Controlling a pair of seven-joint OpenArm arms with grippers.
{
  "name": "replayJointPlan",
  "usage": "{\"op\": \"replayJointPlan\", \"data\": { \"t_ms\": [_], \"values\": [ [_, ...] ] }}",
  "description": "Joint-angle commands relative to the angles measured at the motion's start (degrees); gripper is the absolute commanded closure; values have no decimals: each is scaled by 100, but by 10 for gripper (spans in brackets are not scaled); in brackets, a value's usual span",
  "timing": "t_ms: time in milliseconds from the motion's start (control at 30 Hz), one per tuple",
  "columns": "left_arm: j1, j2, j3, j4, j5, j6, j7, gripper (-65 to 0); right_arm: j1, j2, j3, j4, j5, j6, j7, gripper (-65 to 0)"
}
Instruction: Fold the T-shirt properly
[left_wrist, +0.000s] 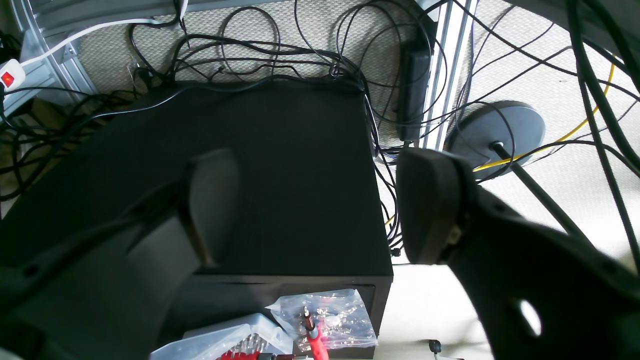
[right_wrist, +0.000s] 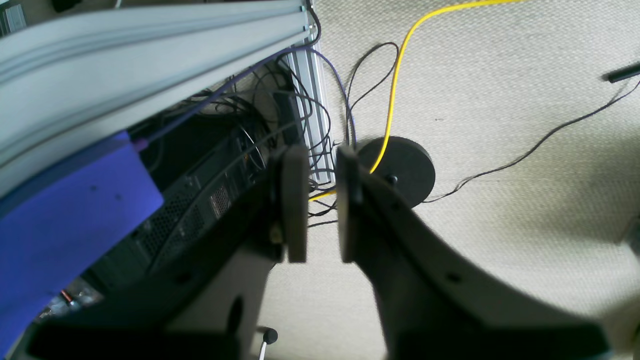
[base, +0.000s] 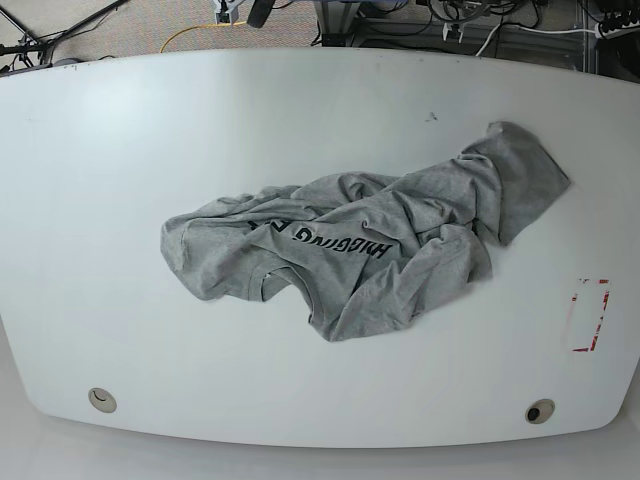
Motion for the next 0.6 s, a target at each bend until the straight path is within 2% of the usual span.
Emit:
{"op": "replayJointPlan", "data": {
  "t_ms": [0, 400, 567],
  "values": [
    [125, -80, 0, 91, 18, -18, -173, -451, -153, 6, 3, 89, -25, -23, 24, -89],
    [118, -82, -10, 168, 19, -28, -229, -452, -218, -51, 3, 271, -25, -24, 55, -87],
    [321, -43, 25, 325, -4, 29, -6, -470, -95, 6, -19, 216, 32, 20, -65, -104]
  ]
}}
